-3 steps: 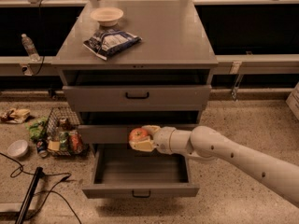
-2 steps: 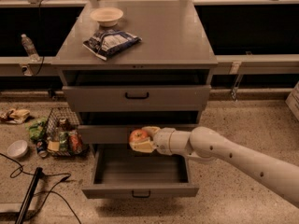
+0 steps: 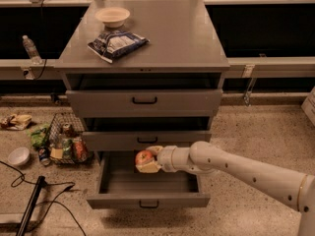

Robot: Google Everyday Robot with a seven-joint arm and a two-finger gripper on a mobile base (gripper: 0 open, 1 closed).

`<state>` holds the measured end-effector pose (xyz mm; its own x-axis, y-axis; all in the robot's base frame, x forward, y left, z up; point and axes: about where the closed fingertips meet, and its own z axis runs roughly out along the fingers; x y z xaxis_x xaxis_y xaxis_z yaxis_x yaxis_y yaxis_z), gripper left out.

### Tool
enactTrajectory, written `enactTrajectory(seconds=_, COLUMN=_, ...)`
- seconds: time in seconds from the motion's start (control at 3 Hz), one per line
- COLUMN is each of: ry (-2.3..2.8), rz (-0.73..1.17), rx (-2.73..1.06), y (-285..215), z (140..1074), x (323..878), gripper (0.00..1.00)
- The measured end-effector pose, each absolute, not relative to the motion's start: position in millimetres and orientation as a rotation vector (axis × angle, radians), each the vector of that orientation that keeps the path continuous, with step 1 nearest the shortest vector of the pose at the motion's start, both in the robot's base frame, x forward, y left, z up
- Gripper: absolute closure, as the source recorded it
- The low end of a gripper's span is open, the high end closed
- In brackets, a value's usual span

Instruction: Place apple into bottom drawer

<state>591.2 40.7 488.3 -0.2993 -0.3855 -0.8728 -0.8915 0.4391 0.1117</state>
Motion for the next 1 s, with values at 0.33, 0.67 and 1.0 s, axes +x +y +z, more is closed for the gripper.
enactTrajectory(seconds=0.33, ry=1.892, rz=0.708, rx=-1.157, y=39, z=436, x=594, gripper=1.00)
enactTrajectory(seconds=0.67, ry=1.926, rz=0.612, rx=-1.204, y=27, z=381, x=604, gripper=1.00)
enactTrajectory(seconds=1.0, ry=1.968, rz=0.565, rx=-1.228, y=14, z=334, x=615, gripper=1.00)
